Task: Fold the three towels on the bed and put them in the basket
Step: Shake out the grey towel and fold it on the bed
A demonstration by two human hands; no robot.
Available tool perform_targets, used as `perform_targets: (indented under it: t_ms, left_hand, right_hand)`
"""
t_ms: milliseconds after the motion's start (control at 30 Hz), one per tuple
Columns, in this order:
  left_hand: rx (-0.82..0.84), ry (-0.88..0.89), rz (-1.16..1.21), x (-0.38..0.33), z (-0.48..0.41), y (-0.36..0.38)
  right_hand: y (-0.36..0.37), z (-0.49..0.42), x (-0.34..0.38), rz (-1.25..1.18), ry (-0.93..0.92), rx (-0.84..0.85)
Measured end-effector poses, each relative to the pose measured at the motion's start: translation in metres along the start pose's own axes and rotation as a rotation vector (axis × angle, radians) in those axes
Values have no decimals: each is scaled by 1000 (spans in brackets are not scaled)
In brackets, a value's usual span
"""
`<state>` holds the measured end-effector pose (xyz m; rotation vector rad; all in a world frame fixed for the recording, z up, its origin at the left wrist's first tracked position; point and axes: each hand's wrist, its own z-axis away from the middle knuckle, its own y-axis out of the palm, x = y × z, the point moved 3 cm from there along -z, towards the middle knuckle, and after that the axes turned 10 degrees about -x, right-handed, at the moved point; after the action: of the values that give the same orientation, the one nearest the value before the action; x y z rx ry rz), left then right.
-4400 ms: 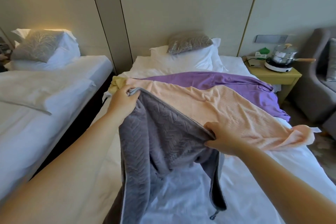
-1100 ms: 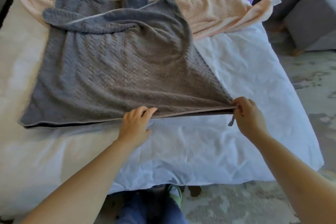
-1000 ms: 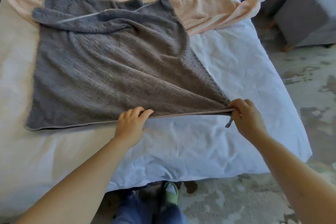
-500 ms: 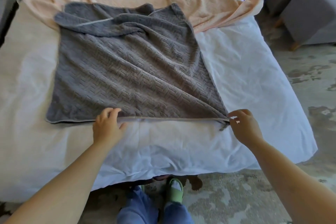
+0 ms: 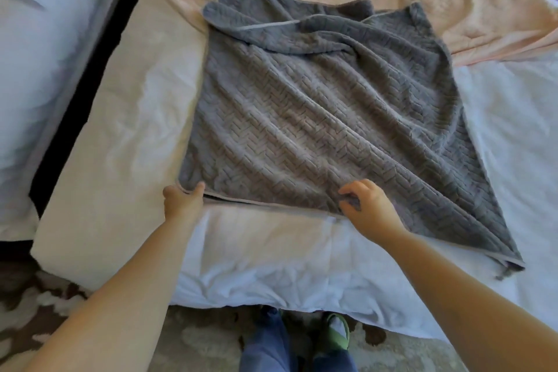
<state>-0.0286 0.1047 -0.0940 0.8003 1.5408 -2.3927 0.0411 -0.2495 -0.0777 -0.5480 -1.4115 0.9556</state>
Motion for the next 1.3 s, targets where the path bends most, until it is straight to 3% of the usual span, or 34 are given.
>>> perform_targets:
  t_ms: [200,500,667,967,1100,1200,1300]
  left_hand:
    - [199,-303,551,-6,-38,17]
    - [33,-151,599,10,-65,-64]
    - [-4,-72,595,3,-60,-96]
    - [314,146,789,-113,-50,-93]
    - [328,195,721,-161,-74,-83]
    - [256,453,400,-191,-98,-67]
    - [166,597,305,-223,-119,-49]
  right_hand:
    - [48,-27,43,53,-160,155]
    - [84,-25,87,282,-387,288]
    - [55,-23,75,383,-312,281]
    - [-34,-79,72,292,-99,43]
    - [-60,-121,73,353,-69,-7]
    - [-70,-154,72,421,1,-20]
    - [-83,-185,70,416,54,-101]
